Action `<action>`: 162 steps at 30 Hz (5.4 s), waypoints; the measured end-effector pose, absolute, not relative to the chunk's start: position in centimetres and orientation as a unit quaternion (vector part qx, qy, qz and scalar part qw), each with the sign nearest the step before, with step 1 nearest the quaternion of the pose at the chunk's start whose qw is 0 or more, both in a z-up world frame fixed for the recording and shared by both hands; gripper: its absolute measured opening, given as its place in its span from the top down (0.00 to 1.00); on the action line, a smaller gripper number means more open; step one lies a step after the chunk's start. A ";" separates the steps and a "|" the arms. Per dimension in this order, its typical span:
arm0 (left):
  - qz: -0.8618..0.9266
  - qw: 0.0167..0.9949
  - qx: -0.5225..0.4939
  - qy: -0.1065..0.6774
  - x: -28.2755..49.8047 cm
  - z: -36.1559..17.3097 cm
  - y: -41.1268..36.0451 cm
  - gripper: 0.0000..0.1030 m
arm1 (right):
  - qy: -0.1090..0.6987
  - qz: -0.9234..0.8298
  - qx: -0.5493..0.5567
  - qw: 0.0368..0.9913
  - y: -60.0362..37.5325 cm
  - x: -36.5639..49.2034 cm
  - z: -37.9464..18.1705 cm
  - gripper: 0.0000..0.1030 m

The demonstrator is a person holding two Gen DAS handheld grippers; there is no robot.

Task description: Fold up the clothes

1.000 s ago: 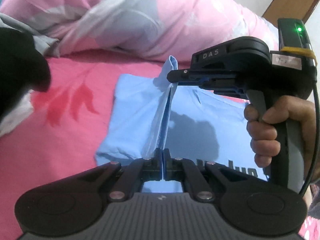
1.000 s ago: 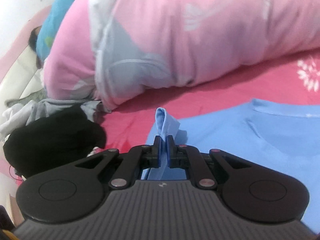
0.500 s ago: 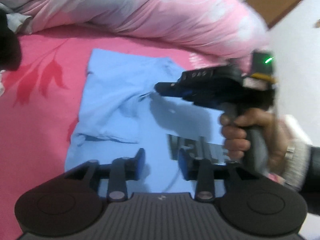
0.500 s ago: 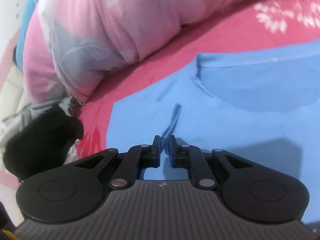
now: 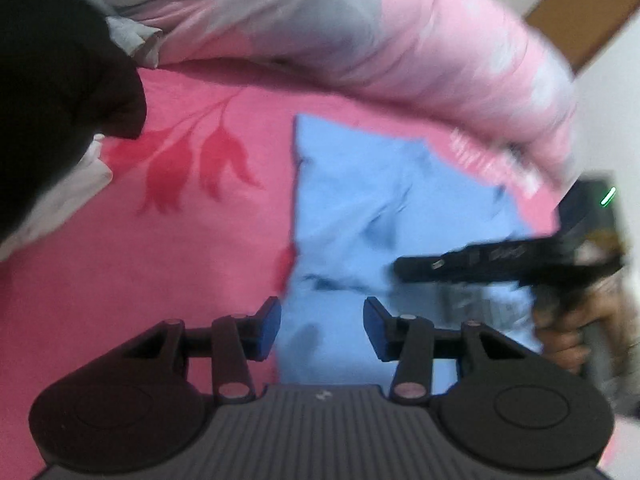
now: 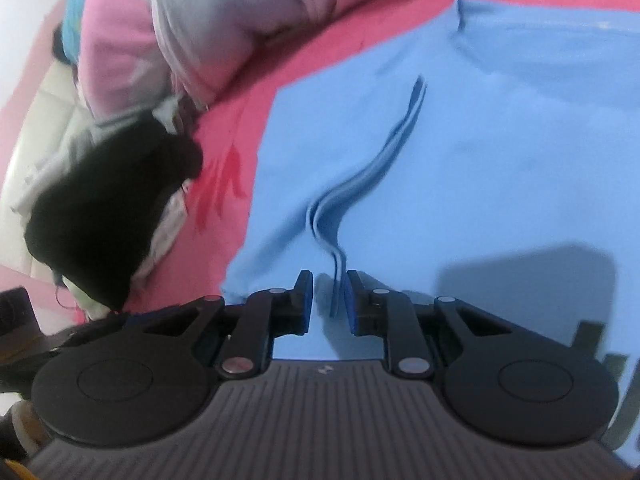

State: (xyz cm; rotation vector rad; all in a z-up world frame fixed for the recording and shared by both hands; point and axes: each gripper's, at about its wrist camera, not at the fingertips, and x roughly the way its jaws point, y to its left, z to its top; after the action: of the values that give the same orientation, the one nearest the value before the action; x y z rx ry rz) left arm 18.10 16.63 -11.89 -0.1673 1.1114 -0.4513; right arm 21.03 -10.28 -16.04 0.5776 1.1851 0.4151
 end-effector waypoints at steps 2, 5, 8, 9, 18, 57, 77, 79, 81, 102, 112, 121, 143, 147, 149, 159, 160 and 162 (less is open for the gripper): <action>-0.205 0.821 -0.064 0.529 18.2 -12.6 16.1 0.58 | 0.552 0.191 0.257 0.770 -9.8 20.9 -16.0 0.83; -0.192 0.816 -0.099 0.536 18.4 -13.4 16.8 0.57 | 0.561 0.187 0.251 0.767 -9.7 21.0 -15.8 0.79; -0.189 0.820 -0.091 0.532 18.5 -13.8 16.7 0.57 | 0.568 0.184 0.256 0.760 -9.7 21.3 -15.8 0.76; -0.190 0.822 -0.086 0.530 18.7 -14.1 16.6 0.57 | 0.570 0.183 0.259 0.758 -9.6 21.4 -15.8 0.73; -0.207 0.836 -0.053 0.505 18.9 -14.6 15.1 0.55 | 0.577 0.157 0.254 0.760 -8.5 21.6 -15.8 0.70; -0.105 0.860 0.006 0.499 17.6 -13.9 14.3 0.85 | 0.552 0.150 0.340 0.746 -10.8 19.0 -13.1 0.96; -0.058 0.868 -0.003 0.494 15.7 -12.4 15.5 0.78 | 0.598 0.132 0.217 0.760 -11.1 17.8 -14.6 0.94; -0.048 0.872 -0.012 0.487 15.4 -11.7 16.5 0.78 | 0.590 0.125 0.184 0.776 -11.6 17.8 -13.4 0.92; -0.048 0.875 -0.034 0.480 15.7 -11.2 17.4 0.78 | 0.567 0.123 0.154 0.800 -12.3 18.3 -11.7 0.91; -0.166 0.829 -0.170 0.507 18.2 -15.0 16.9 0.80 | 0.523 0.253 -0.001 0.814 -2.1 36.4 -10.4 0.59; -0.155 0.830 -0.185 0.503 17.1 -15.1 17.8 0.95 | 0.502 0.213 0.025 0.838 -3.5 35.9 -11.0 1.00; -0.150 0.830 -0.186 0.505 17.1 -15.2 18.0 0.96 | 0.482 0.183 0.080 0.853 -4.8 36.2 -12.2 0.98; -0.155 0.834 -0.145 0.510 17.5 -15.1 17.4 0.93 | 0.484 0.074 0.174 0.854 -15.4 29.1 -13.5 0.95; -0.154 0.832 -0.144 0.513 17.6 -15.0 17.4 0.92 | 0.482 0.114 0.160 0.854 -14.5 27.2 -12.2 0.95; -0.154 0.832 -0.142 0.513 17.6 -14.8 17.4 0.89 | 0.489 0.135 0.144 0.850 -13.3 26.4 -12.5 0.95; -0.180 0.859 -0.102 0.468 15.9 -10.8 19.2 0.49 | 0.476 0.094 0.204 0.850 -13.8 18.7 -9.7 0.95; -0.182 0.859 -0.100 0.468 15.7 -10.6 19.6 0.47 | 0.473 0.089 0.207 0.852 -13.8 17.5 -9.3 0.95; -0.190 0.856 -0.095 0.471 15.2 -10.2 20.3 0.44 | 0.468 0.079 0.212 0.854 -13.7 15.0 -8.4 0.95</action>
State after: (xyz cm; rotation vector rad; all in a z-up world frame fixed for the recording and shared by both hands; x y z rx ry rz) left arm 15.17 20.26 -10.19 -0.2006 0.9905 -0.3994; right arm 15.04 -13.74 -8.37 0.4469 0.9847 0.1655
